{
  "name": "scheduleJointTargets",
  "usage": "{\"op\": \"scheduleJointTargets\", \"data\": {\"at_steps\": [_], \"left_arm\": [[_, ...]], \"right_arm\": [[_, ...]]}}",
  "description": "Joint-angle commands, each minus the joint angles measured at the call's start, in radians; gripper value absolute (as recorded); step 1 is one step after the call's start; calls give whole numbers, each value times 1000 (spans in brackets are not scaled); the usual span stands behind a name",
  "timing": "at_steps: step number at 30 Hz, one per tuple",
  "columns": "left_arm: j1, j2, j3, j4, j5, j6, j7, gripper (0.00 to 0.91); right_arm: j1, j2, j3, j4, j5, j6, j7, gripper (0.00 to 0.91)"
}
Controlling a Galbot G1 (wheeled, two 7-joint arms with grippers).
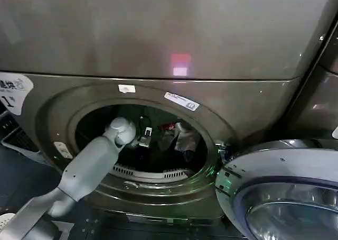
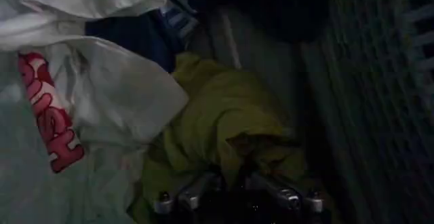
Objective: Grasp the clothes from the dryer.
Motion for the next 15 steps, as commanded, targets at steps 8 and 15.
{"op": "scheduleJointTargets", "data": {"at_steps": [8,15], "left_arm": [[11,0,-26,-76,13,0,-148,0],[70,-24,-48,-149,46,92,-456,0]], "right_arm": [[-8,1,9,-5,5,2,2,907],[-11,1,9,-4,7,3,2,907]]}}
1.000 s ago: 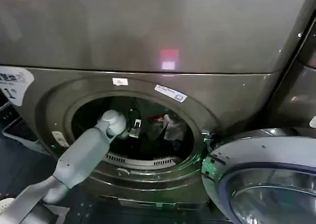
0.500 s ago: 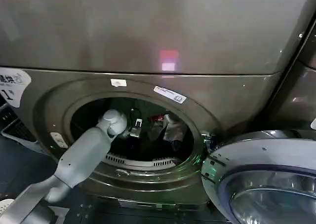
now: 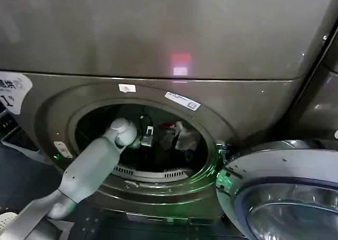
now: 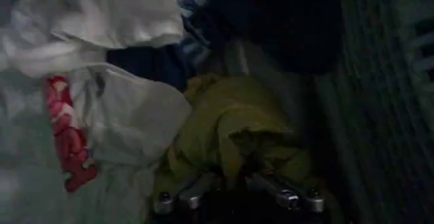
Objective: Grasp the clothes from the dryer.
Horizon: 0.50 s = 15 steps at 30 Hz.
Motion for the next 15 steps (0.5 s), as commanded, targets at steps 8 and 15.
{"op": "scheduleJointTargets", "data": {"at_steps": [8,15], "left_arm": [[155,-38,-51,-115,-41,198,-677,0],[255,-108,-152,-159,-263,221,-1017,0]], "right_arm": [[-8,-1,9,0,8,1,0,907],[-6,-2,8,0,8,-3,11,907]]}}
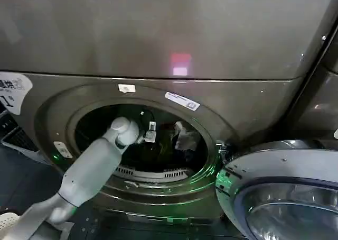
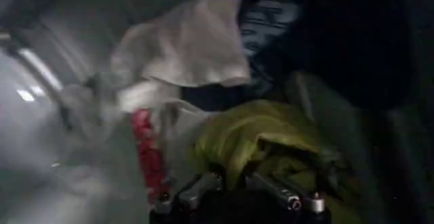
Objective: Grasp the clothes from the dryer.
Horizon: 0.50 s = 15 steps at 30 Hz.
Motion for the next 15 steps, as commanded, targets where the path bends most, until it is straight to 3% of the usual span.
{"op": "scheduleJointTargets", "data": {"at_steps": [1,6,9,11,15], "left_arm": [[132,-74,-109,-52,-265,53,-520,0],[224,-166,-202,-108,-483,12,-692,0],[279,-252,-261,-133,-560,-62,-765,0],[319,-319,-293,-143,-562,-117,-781,0],[396,-403,-325,-203,-558,-137,-782,0]], "right_arm": [[1,0,-1,-1,-1,-2,5,907],[2,0,0,0,0,-3,9,907],[5,-1,-2,2,0,-5,11,907],[5,-2,-3,2,1,-6,10,907],[-5,-4,8,-3,5,-4,10,907]]}}
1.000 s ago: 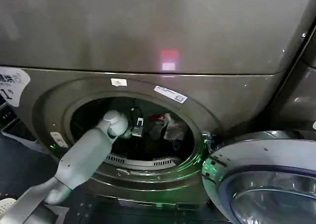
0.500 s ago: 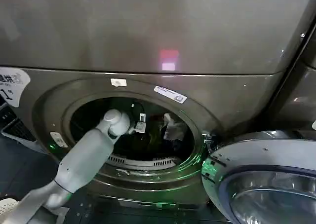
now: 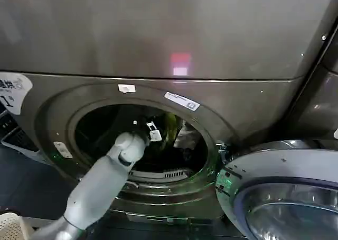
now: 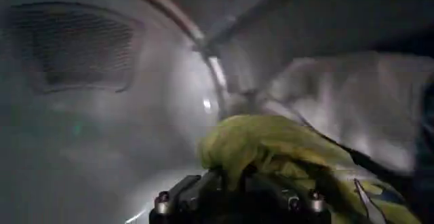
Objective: Grasp the clothes from the dryer.
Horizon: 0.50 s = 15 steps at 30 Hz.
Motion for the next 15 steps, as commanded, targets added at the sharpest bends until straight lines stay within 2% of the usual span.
{"op": "scheduleJointTargets", "data": {"at_steps": [1,6,15], "left_arm": [[186,-222,-122,-104,-159,-92,-194,0],[251,-281,-149,-135,-157,-95,-201,0],[269,-282,-168,-148,-164,-86,-202,0]], "right_arm": [[-9,-3,11,-4,6,1,0,907],[-9,-5,12,-9,6,1,1,907],[-1,0,8,-4,8,-2,8,907]]}}
